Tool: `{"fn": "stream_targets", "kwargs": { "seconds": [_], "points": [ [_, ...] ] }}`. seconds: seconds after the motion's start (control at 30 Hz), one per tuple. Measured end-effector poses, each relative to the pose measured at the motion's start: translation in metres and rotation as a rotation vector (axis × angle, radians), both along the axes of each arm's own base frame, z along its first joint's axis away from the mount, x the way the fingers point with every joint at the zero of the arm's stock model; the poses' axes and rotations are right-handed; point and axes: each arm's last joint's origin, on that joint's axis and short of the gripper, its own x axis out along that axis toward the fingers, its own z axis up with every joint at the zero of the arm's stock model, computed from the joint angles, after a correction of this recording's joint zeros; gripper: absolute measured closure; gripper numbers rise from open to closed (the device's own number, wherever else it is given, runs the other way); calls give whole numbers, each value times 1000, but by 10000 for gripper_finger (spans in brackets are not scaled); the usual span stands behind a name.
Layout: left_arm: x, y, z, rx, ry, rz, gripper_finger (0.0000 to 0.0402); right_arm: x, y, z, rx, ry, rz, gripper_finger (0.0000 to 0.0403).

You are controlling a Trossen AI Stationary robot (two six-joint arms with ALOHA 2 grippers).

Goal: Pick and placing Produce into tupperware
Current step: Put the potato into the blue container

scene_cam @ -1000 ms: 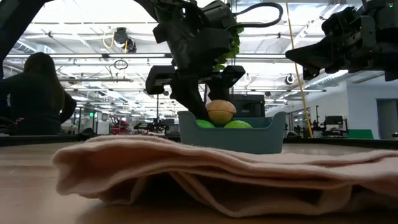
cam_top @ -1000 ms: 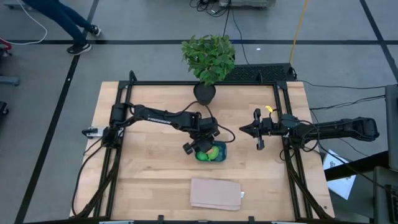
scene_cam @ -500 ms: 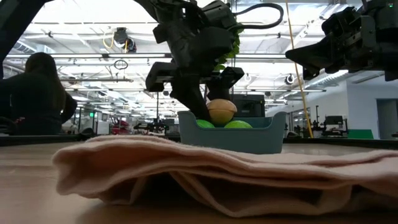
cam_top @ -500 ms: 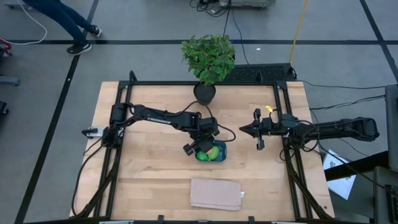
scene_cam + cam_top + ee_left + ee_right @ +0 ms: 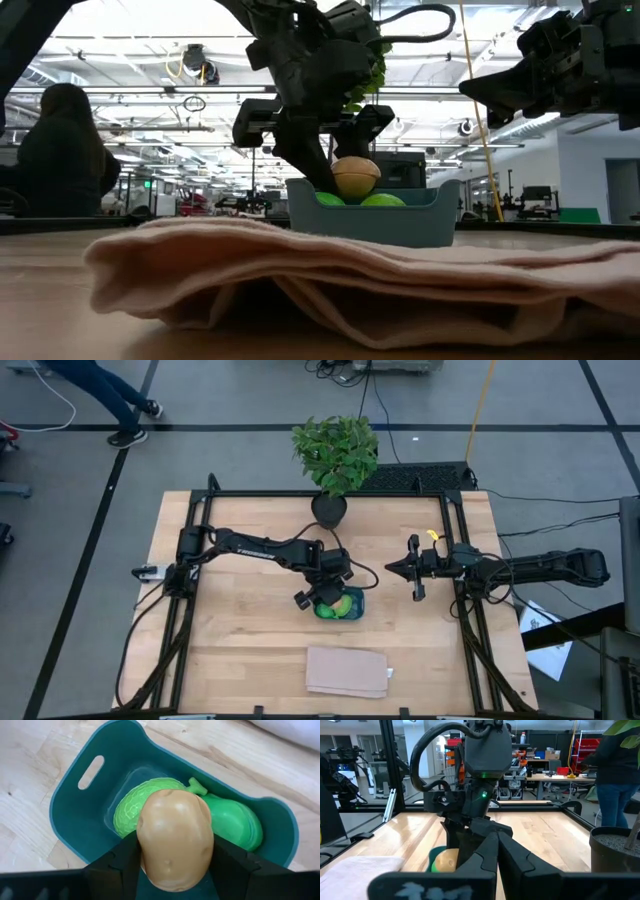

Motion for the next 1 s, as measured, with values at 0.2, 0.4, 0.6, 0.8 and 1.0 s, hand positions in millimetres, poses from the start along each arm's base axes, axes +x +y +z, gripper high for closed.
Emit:
{"fn": "stream_targets", "kwargs": {
  "seconds": [0.2,0.4,0.6,0.8,1.0],
  "points": [
    [-1,0,0,28,-12,-45,213,0,0,0,0,0,0,403],
    [-1,2,-1,80,-14,-64,213,0,0,0,0,0,0,403],
    [-2,2,-2,102,0,-61,213,0,0,0,0,0,0,403],
    [-3,2,-2,103,3,-75,213,0,0,0,0,0,0,403],
    [-1,2,-6,109,-6,-94,213,0,0,0,-1,0,0,403]
  ]
}}
